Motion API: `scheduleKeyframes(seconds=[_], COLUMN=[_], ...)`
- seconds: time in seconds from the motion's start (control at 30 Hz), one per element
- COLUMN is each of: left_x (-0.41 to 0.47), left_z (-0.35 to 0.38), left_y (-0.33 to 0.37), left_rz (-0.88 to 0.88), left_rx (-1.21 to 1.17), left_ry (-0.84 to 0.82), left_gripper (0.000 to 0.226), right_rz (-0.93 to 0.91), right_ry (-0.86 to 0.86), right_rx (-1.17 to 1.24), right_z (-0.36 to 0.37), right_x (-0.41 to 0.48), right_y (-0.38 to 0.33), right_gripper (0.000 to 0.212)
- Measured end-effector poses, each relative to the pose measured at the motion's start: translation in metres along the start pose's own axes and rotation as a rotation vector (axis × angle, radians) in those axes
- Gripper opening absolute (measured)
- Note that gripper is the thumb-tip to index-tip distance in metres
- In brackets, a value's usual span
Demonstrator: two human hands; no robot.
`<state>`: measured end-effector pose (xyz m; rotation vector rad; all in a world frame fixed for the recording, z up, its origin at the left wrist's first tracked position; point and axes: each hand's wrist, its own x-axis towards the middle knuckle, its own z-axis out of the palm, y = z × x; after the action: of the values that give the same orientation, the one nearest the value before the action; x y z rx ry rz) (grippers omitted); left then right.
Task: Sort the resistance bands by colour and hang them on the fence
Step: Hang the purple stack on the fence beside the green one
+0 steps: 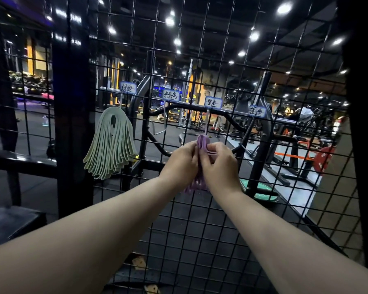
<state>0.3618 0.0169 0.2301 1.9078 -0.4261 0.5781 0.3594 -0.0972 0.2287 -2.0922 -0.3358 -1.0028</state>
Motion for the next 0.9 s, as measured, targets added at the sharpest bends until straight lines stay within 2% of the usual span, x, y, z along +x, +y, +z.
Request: scheduleKeyframes(seconds=[0.1,0.63,0.77,0.9], left_x=[-0.008,-0.04,-0.041,-0.04], left_z=[0.003,0.02,0.022,0.019], left_y=[-0.005,-0.055,-0.064,-0.069], left_rz=[0.006,-0.091,-0.107,-0.103], left_rx=[0.085,-0.041,-0.108,-0.146], left_ry=[0.02,-0.104,-0.127,-0.119], left_gripper=[0.021,0.024,0.029,0.032], right_rz=[0.015,-0.031,-0.094,-0.083], right_ry=[-0.042,-0.314,-0.318,-0.279], right_rx=[-0.037,-0.401,-0.476,-0.39], right_z=[0.002,0.005,0.003,-0.001], right_x=[-0.01,-0.053,-0.056,-0.057], right_y=[0.003,0.026,0.031,0.026], right_gripper=[0.02,0.037,0.033,0.041])
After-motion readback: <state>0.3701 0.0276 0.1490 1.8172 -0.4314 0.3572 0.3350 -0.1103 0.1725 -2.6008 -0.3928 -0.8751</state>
